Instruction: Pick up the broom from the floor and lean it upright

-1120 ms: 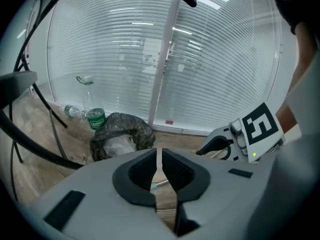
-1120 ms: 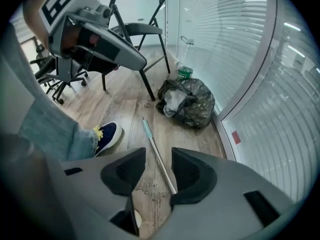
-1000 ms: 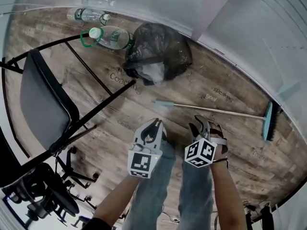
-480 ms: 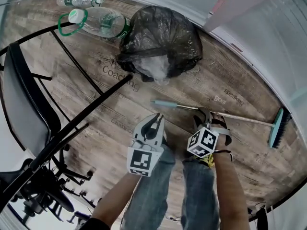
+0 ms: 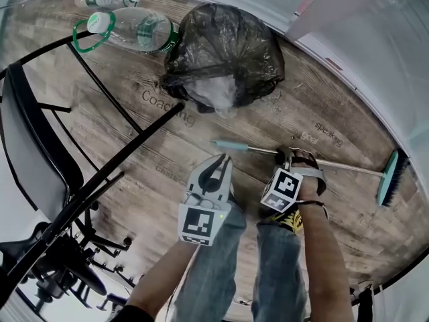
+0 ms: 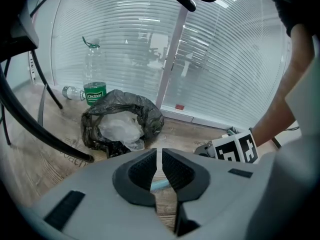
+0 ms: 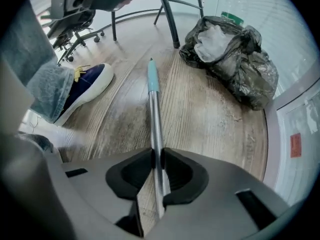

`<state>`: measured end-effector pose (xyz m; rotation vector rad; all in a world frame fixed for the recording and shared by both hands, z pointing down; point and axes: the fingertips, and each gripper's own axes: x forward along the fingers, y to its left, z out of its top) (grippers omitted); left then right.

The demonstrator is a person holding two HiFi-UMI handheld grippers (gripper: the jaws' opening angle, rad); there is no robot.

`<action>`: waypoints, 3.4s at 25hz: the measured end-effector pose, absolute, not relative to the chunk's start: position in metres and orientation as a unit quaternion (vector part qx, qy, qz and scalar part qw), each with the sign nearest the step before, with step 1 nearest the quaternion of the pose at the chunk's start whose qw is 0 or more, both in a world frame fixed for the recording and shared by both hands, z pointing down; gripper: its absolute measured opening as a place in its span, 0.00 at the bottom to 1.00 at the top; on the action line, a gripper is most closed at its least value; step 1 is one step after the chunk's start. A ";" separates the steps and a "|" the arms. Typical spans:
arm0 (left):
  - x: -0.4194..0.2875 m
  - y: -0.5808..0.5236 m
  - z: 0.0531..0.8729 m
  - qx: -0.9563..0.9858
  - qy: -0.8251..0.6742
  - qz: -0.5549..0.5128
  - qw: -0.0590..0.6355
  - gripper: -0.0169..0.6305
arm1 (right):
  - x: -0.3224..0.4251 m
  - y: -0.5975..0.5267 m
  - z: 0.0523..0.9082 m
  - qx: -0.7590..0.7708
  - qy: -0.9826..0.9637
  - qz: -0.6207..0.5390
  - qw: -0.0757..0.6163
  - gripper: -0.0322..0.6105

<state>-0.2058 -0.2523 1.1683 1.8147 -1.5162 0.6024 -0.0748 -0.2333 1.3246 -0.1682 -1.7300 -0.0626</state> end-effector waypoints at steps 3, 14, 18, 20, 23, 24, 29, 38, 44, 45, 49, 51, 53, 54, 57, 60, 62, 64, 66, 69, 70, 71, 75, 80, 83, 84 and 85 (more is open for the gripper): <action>-0.205 -0.260 1.147 0.699 -0.587 0.229 0.339 0.06 | -0.078 -0.242 1.301 -0.067 -0.771 -0.025 0.633 0.18; -0.177 -0.321 0.977 0.720 -0.589 0.206 0.305 0.06 | -0.077 -0.311 1.118 -0.010 -0.811 -0.024 0.585 0.17; -0.156 -0.338 0.904 0.741 -0.574 0.205 0.283 0.06 | -0.061 -0.328 1.041 0.014 -0.821 -0.017 0.571 0.17; -0.146 -0.348 0.871 0.749 -0.568 0.203 0.274 0.06 | -0.054 -0.339 1.006 0.028 -0.826 -0.016 0.563 0.17; -0.127 -0.364 0.826 0.765 -0.554 0.201 0.259 0.06 | -0.042 -0.357 0.958 0.056 -0.835 -0.010 0.547 0.17; -0.120 -0.369 0.811 0.771 -0.549 0.199 0.254 0.06 | -0.037 -0.362 0.943 0.065 -0.838 -0.007 0.542 0.17; -0.088 -0.391 0.743 0.794 -0.530 0.188 0.229 0.06 | -0.015 -0.389 0.869 0.117 -0.853 0.011 0.509 0.17; -0.043 -0.404 0.670 0.821 -0.495 0.187 0.214 0.06 | 0.031 -0.419 0.770 0.201 -0.870 0.048 0.447 0.17; -0.016 -0.406 0.631 0.838 -0.468 0.189 0.208 0.06 | 0.065 -0.433 0.715 0.260 -0.874 0.076 0.403 0.18; -0.012 -0.407 0.625 0.841 -0.464 0.188 0.205 0.06 | 0.071 -0.436 0.706 0.272 -0.873 0.082 0.396 0.18; -0.001 -0.409 0.609 0.850 -0.451 0.194 0.193 0.06 | 0.086 -0.440 0.673 0.316 -0.869 0.106 0.366 0.18; 0.004 -0.412 0.600 0.855 -0.445 0.192 0.187 0.06 | 0.091 -0.442 0.660 0.333 -0.867 0.115 0.352 0.18; 0.009 -0.415 0.593 0.859 -0.441 0.189 0.179 0.06 | 0.097 -0.444 0.651 0.349 -0.864 0.125 0.340 0.18; 0.011 -0.415 0.591 0.860 -0.439 0.189 0.176 0.06 | 0.098 -0.445 0.648 0.355 -0.863 0.131 0.334 0.18; 0.012 -0.415 0.589 0.862 -0.436 0.193 0.173 0.06 | 0.100 -0.444 0.640 0.373 -0.858 0.153 0.317 0.18; 0.013 -0.414 0.590 0.862 -0.435 0.195 0.173 0.06 | 0.104 -0.443 0.637 0.394 -0.849 0.180 0.303 0.18; 0.013 -0.413 0.592 0.862 -0.435 0.196 0.173 0.06 | 0.107 -0.441 0.638 0.412 -0.838 0.202 0.296 0.18; 0.013 -0.411 0.595 0.861 -0.435 0.199 0.174 0.06 | 0.110 -0.439 0.644 0.431 -0.822 0.226 0.295 0.18; 0.013 -0.411 0.597 0.860 -0.435 0.202 0.175 0.06 | 0.111 -0.437 0.655 0.449 -0.805 0.251 0.296 0.18; 0.014 -0.409 0.602 0.859 -0.435 0.204 0.176 0.06 | 0.114 -0.435 0.677 0.471 -0.778 0.285 0.305 0.18; 0.015 -0.409 0.604 0.859 -0.435 0.206 0.176 0.06 | 0.115 -0.436 0.685 0.477 -0.769 0.296 0.306 0.18; 0.015 -0.410 0.606 0.859 -0.434 0.208 0.176 0.06 | 0.116 -0.438 0.693 0.484 -0.762 0.304 0.306 0.18; 0.012 -0.414 0.614 0.856 -0.436 0.214 0.175 0.06 | 0.115 -0.452 0.713 0.497 -0.747 0.319 0.304 0.18; 0.002 -0.419 0.614 0.851 -0.445 0.219 0.173 0.06 | 0.111 -0.467 0.719 0.517 -0.733 0.323 0.301 0.18; 0.000 -0.418 0.612 0.853 -0.443 0.221 0.167 0.06 | 0.113 -0.470 0.714 0.539 -0.721 0.317 0.296 0.18; 0.000 -0.419 0.612 0.853 -0.442 0.223 0.165 0.06 | 0.113 -0.471 0.712 0.546 -0.718 0.314 0.295 0.18; 0.000 -0.419 0.612 0.854 -0.441 0.224 0.163 0.06 | 0.113 -0.472 0.711 0.551 -0.716 0.311 0.296 0.18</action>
